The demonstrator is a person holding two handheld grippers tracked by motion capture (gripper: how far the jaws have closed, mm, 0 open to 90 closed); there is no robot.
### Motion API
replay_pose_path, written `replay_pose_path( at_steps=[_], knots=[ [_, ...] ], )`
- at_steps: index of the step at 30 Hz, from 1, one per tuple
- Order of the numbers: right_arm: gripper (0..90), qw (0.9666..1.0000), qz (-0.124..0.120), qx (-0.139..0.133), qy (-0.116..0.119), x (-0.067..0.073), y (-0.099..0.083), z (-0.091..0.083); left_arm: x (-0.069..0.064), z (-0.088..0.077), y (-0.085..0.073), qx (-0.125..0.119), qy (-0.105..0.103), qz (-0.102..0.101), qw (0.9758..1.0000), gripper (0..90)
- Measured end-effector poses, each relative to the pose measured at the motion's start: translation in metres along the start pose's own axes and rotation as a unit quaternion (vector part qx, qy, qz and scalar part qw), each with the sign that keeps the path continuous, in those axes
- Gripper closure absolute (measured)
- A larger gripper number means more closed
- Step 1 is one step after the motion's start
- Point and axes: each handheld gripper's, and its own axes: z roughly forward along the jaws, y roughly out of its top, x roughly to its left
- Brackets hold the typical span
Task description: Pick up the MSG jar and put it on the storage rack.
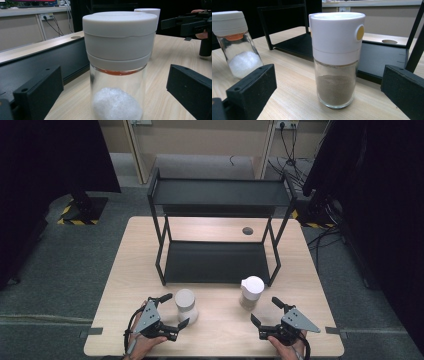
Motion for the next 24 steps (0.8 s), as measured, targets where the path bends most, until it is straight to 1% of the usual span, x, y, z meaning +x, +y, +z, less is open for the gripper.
replay_pose_path(
  at_steps=[11,14,17,20,24],
  knots=[
    [0.5,1.0,0.005,-0.001,-0.001,-0.0008,-0.0007,0.0003,0.0005,0.0009,-0.001,-0.005,-0.002,-0.006,1.0,0.3],
    [0.5,1.0,0.005,-0.002,0.0,-0.001,-0.0011,0.0004,0.0017,0.0009,-0.0015,-0.007,-0.005,-0.013,0.9999,0.3],
    [0.5,1.0,0.004,-0.002,0.001,-0.001,-0.0011,0.0008,0.0014,0.0019,-0.0012,-0.006,-0.005,-0.013,0.9999,0.3],
    [0.5,1.0,0.005,-0.002,0.002,-0.0014,-0.0015,0.001,0.0023,0.0033,-0.0014,-0.009,-0.008,-0.02,0.9997,0.3],
    [0.5,1.0,0.007,-0.003,0.002,-0.0015,-0.0019,0.0011,0.0032,0.0057,-0.0007,-0.01,-0.011,-0.025,0.9996,0.4]
  ],
)
